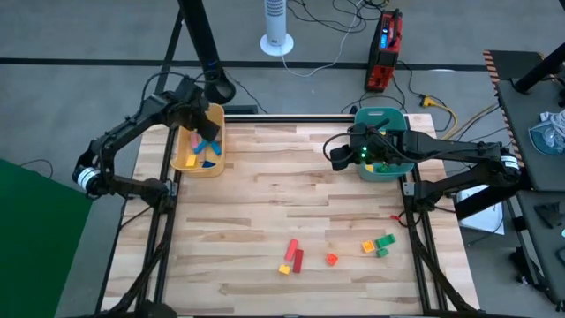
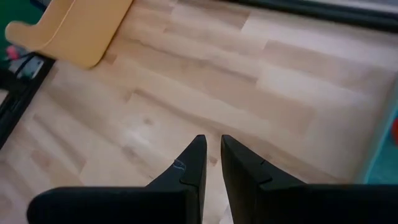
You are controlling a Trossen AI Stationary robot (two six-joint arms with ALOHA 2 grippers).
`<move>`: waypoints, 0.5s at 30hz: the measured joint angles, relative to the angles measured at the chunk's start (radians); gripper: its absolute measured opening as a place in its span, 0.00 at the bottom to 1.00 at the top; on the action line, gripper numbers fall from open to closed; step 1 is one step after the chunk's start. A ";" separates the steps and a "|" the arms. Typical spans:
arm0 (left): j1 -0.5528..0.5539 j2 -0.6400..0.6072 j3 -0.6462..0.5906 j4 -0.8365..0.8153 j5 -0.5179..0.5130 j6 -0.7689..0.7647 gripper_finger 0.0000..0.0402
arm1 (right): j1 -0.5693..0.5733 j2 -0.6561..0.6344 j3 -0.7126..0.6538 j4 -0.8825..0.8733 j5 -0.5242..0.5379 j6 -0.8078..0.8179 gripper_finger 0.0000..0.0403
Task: Sort blocks by size
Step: Put the blue block into the yellow bin, then put the orange game piece into the blue bin
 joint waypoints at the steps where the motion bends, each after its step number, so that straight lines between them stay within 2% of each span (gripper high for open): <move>1: 0.001 0.000 -0.005 -0.001 0.000 -0.009 0.27 | 0.000 0.000 0.000 -0.002 -0.008 0.000 0.09; 4: -0.004 -0.002 -0.005 -0.006 0.003 -0.045 0.32 | 0.011 0.000 0.000 -0.004 -0.064 0.007 0.09; 7: -0.031 -0.028 0.005 -0.006 0.003 -0.070 0.35 | 0.070 0.000 0.000 -0.004 -0.090 0.035 0.09; 11: -0.098 -0.103 0.029 -0.009 0.009 -0.148 0.37 | 0.190 0.000 0.000 -0.001 -0.134 0.087 0.08; 15: -0.217 -0.204 0.058 0.032 0.019 -0.283 0.37 | 0.347 0.000 0.000 0.000 -0.120 0.166 0.03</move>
